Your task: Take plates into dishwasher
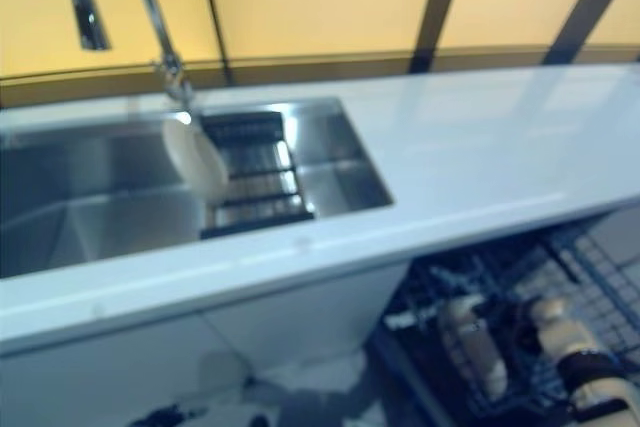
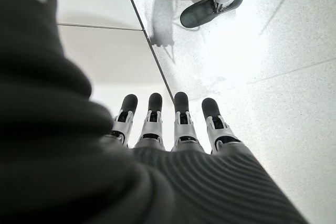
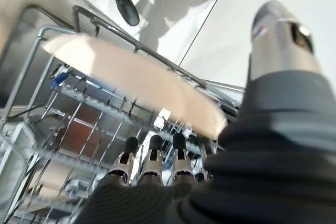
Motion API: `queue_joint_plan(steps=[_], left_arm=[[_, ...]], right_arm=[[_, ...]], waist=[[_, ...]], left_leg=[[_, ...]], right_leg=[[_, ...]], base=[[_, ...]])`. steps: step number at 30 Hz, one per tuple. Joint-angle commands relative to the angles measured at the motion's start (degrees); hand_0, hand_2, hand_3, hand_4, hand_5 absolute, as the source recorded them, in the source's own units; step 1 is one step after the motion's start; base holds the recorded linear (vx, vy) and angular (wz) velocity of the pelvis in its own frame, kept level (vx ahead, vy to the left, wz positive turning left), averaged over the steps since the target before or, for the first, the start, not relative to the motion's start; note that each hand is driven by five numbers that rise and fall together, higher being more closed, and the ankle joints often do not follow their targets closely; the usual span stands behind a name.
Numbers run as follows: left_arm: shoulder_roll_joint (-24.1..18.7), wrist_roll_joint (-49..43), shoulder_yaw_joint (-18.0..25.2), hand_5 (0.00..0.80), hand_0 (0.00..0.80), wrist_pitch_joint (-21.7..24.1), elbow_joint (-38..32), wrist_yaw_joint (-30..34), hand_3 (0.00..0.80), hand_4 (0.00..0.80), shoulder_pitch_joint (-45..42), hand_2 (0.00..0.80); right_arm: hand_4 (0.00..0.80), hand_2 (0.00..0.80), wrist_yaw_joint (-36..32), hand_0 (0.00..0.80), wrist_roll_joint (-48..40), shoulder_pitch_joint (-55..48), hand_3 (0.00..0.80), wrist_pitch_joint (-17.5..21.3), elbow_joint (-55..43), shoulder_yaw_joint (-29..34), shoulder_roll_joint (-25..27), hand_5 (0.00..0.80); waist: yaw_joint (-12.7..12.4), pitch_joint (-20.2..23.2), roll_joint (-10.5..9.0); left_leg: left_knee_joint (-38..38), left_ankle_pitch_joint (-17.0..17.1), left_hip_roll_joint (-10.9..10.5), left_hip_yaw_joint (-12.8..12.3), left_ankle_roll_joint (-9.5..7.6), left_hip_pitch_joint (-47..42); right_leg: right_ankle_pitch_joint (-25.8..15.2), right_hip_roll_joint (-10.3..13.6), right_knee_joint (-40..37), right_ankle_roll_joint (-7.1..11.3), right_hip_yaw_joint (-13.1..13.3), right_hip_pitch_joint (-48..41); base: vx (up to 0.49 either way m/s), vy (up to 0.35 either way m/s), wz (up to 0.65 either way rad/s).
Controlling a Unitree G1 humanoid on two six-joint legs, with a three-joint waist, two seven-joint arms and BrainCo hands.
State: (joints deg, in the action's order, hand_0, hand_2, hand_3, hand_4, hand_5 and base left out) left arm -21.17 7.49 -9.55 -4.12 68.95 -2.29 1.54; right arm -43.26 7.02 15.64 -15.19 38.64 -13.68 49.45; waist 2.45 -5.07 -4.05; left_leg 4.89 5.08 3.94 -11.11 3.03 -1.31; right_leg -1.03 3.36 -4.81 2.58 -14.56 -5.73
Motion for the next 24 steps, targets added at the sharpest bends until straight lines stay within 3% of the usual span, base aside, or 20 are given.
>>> queue_joint_plan(steps=[1,10,18,24], left_arm=[[-2.08,-1.47,1.62,0.0,0.0,0.68,1.56,-0.54,0.0,0.0,2.8,0.0],[-3.36,-0.71,1.58,0.0,0.0,1.38,2.17,-0.82,0.0,0.0,2.25,0.0],[-3.52,1.34,-0.63,0.0,0.0,2.11,2.47,-1.16,0.0,0.0,1.73,0.0],[-3.97,2.68,-2.78,0.0,0.0,2.18,2.08,-1.45,0.0,0.0,1.95,0.0]], right_arm=[[0.0,0.0,-3.39,0.0,-1.57,3.95,0.0,-0.67,-0.08,1.98,6.27,0.0],[0.0,0.0,-6.37,0.0,-2.86,7.29,0.0,0.54,4.23,7.39,21.42,0.0],[0.0,0.0,3.22,0.0,-8.98,23.71,0.0,0.45,6.17,1.24,29.72,0.0],[0.0,0.0,17.5,0.0,-14.09,38.64,0.0,3.93,4.81,-8.18,32.02,0.0]], waist=[[0.0,-0.42,-2.41],[0.65,-0.27,-3.84],[0.16,0.1,-4.15],[-0.7,0.3,-4.08]], left_leg=[[0.11,-3.74,-2.25,-2.57,-2.06,-1.8],[0.11,-3.42,-1.93,-2.84,-1.84,-1.75],[0.11,-3.45,-2.09,-2.77,-1.82,-1.68],[0.11,-3.4,-2.46,-2.19,-1.84,-1.28]], right_leg=[[-1.6,-0.6,3.33,3.36,2.94,2.94],[-2.04,-1.0,3.21,3.29,3.21,2.93],[-1.82,-1.39,3.06,3.15,3.55,2.88],[-1.62,-1.37,2.53,3.0,3.34,2.67]], base=[[0.0,0.0,0.0],[-0.001,-0.002,-0.01],[-0.003,-0.002,-0.07],[-0.041,-0.011,0.0]])
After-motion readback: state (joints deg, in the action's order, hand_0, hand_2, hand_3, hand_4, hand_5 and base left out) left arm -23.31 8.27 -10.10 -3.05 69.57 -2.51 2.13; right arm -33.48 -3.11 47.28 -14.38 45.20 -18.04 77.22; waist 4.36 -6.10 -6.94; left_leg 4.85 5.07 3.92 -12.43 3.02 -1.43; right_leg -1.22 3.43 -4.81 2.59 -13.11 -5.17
